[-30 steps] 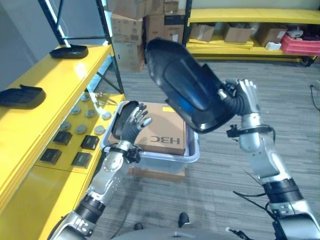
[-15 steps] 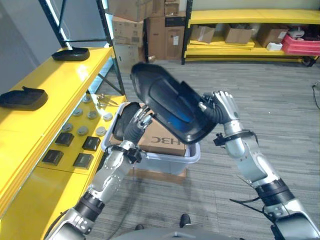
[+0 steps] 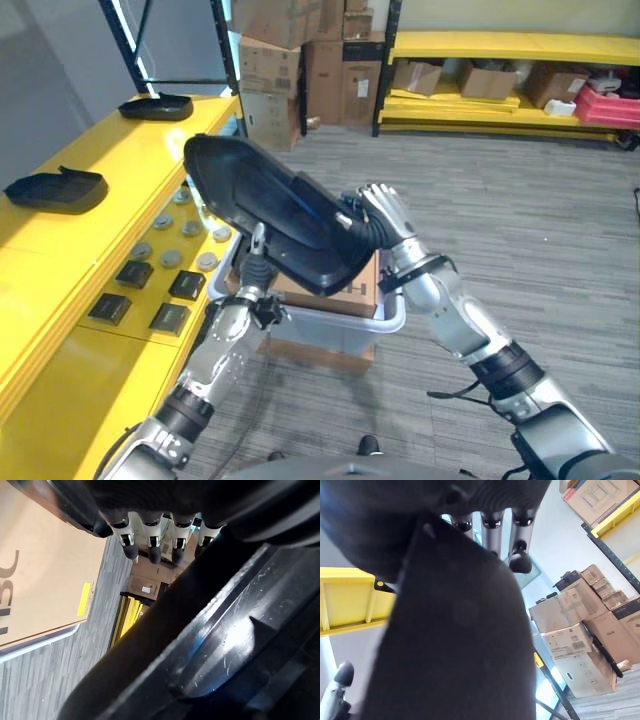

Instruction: Move parts from the plastic box to the shelf.

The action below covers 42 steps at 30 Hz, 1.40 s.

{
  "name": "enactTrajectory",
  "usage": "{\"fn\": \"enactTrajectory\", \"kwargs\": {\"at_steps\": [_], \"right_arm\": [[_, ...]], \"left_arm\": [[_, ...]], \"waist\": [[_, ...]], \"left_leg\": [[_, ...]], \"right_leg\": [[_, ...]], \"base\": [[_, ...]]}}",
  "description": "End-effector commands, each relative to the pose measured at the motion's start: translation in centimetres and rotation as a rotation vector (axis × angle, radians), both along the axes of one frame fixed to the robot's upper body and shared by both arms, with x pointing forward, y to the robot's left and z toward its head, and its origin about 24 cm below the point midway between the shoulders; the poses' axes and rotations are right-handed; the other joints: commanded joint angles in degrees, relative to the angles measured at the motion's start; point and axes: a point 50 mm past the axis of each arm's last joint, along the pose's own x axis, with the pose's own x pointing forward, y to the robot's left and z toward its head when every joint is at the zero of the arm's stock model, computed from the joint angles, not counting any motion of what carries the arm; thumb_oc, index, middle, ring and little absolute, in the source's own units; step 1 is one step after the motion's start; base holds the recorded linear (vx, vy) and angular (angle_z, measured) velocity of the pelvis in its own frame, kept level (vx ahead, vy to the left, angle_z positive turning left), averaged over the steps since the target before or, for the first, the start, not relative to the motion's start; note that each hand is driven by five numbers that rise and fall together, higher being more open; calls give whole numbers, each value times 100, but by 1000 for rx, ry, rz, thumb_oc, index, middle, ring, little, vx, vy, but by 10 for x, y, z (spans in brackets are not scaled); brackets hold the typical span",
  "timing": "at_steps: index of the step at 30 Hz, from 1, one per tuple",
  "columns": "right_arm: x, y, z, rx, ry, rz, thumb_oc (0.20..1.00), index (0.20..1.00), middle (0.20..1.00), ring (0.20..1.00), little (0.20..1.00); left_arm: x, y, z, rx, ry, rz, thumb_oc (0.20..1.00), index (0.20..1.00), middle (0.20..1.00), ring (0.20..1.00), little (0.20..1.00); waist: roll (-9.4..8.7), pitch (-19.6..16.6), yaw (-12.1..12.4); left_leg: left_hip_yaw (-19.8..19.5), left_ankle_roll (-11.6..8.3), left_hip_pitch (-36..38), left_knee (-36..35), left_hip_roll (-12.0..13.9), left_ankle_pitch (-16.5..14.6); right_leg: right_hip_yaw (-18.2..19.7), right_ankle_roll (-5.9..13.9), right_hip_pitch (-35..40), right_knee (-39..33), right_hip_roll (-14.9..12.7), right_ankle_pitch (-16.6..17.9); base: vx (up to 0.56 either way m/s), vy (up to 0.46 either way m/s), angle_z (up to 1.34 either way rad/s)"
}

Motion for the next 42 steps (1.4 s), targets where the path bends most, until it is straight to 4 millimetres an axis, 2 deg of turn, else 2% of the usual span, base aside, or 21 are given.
{"fn": "enactTrajectory", "kwargs": {"at_steps": [1, 2, 13, 20, 21, 22, 25, 30, 33, 34, 35, 36, 37, 38, 41, 42], "right_arm": [[-31, 58, 28, 70, -83, 377, 200, 200, 200, 200, 200], [-32, 61, 26, 70, -68, 391, 200, 200, 200, 200, 200], [-39, 70, 13, 100, 33, 465, 200, 200, 200, 200, 200], [-40, 71, 11, 141, 81, 503, 200, 200, 200, 200, 200], [-40, 71, 10, 149, 96, 509, 918, 918, 918, 918, 918], [-39, 70, 11, 165, 113, 514, 1000, 1000, 1000, 1000, 1000], [-35, 53, 15, 291, 136, 470, 1000, 1000, 1000, 1000, 1000], [-28, -1, 9, 534, 169, 277, 1000, 1000, 1000, 1000, 1000], [-24, -39, -8, 460, 159, 83, 1000, 1000, 1000, 1000, 1000], [-24, -39, -8, 460, 160, 83, 1000, 1000, 1000, 1000, 1000], [-24, -60, -23, 437, 196, -20, 1000, 1000, 1000, 1000, 1000], [-24, -83, -50, 458, 291, -139, 1000, 1000, 1000, 1000, 1000], [-24, -83, -50, 458, 291, -139, 1000, 1000, 1000, 1000, 1000], [-30, -105, -80, 423, 397, -262, 1000, 1000, 1000, 1000, 1000], [-47, -133, -135, 329, 634, -427, 1000, 1000, 1000, 1000, 1000], [-59, -141, -164, 318, 767, -497, 1000, 1000, 1000, 1000, 1000]], "left_arm": [[29, -33, 55, -56, -217, -47, 332, 332, 332, 332, 332], [30, -32, 57, -68, -224, -32, 200, 200, 200, 200, 200], [28, -26, 59, -61, -272, -22, 200, 200, 200, 200, 200], [28, -15, 63, 29, -344, 36, 200, 200, 200, 200, 200], [29, -11, 64, 53, -358, 52, 200, 200, 200, 200, 200], [29, -7, 66, 60, -367, 69, 200, 200, 200, 200, 200], [31, 5, 69, 75, -385, 132, 200, 200, 200, 200, 200], [31, 40, 80, 208, -462, 299, 200, 200, 200, 200, 200], [27, 63, 91, 374, -544, 395, 200, 200, 200, 200, 200], [27, 62, 91, 375, -544, 394, 200, 200, 200, 200, 200], [24, 76, 96, 498, -585, 447, 200, 200, 200, 200, 200], [21, 87, 100, 580, -617, 511, 200, 200, 200, 200, 200], [21, 87, 100, 581, -618, 511, 200, 200, 200, 200, 200], [18, 98, 105, 643, -644, 556, 200, 200, 200, 200, 200], [10, 107, 106, 642, -658, 580, 200, 200, 200, 200, 200], [6, 110, 102, 643, -651, 580, 200, 200, 200, 200, 200]], "waist": [[-142, -124, 14], [-145, -119, 6], [-139, -87, -34], [-118, -62, -13], [-112, -68, -8], [-107, -79, 0], [-101, -85, -15], [-94, -102, -92], [-90, -98, -110], [-88, -101, -107], [-93, -82, -109], [-94, -79, -121], [-99, -89, -124], [-104, -84, -123], [-129, -34, -55], [-138, 16, -2]], "left_leg": [[117, -198, 108, 7, 123, -240], [119, -201, 107, 7, 123, -243], [162, -211, 134, 7, 130, -262], [116, -257, 128, 7, 161, -243], [117, -263, 131, 7, 170, -243], [109, -269, 134, 7, 178, -240], [111, -284, 136, 7, 193, -226], [137, -308, 142, 7, 222, -227], [131, -324, 137, 7, 241, -232], [132, -324, 139, 7, 242, -233], [131, -335, 174, 7, 258, -258], [147, -343, 187, 7, 266, -269], [144, -340, 166, 7, 260, -255], [137, -345, 162, 7, 266, -257], [89, -371, 161, 11, 280, -231], [38, -402, 152, 31, 295, -224]], "right_leg": [[-6, 311, 373, 247, -163, -682], [-3, 311, 372, 247, -164, -683], [26, 299, 366, 265, -151, -706], [-18, 272, 402, 255, -132, -745], [-25, 269, 407, 244, -126, -749], [-36, 265, 418, 235, -117, -757], [-58, 255, 447, 220, -95, -776], [-48, 235, 457, 212, -64, -789], [-46, 225, 452, 210, -37, -798], [-45, 224, 454, 209, -36, -798], [-45, 221, 487, 204, -20, -812], [-53, 217, 495, 199, -9, -818], [-54, 217, 478, 194, -15, -804], [-58, 212, 471, 189, -8, -805], [-88, 199, 485, 208, 13, -825], [-121, 183, 516, 217, 23, -847]], "base": [[0, 0, 0], [0, 0, 0], [2, -3, 0], [4, -15, 0], [14, -32, 3], [15, -30, 3], [15, -34, 2], [12, -16, 3], [6, -17, -2], [16, -28, -4], [25, -35, -3], [19, -33, -1], [18, -37, 0], [14, -31, 0], [11, -57, 3], [15, -60, 3]]}}
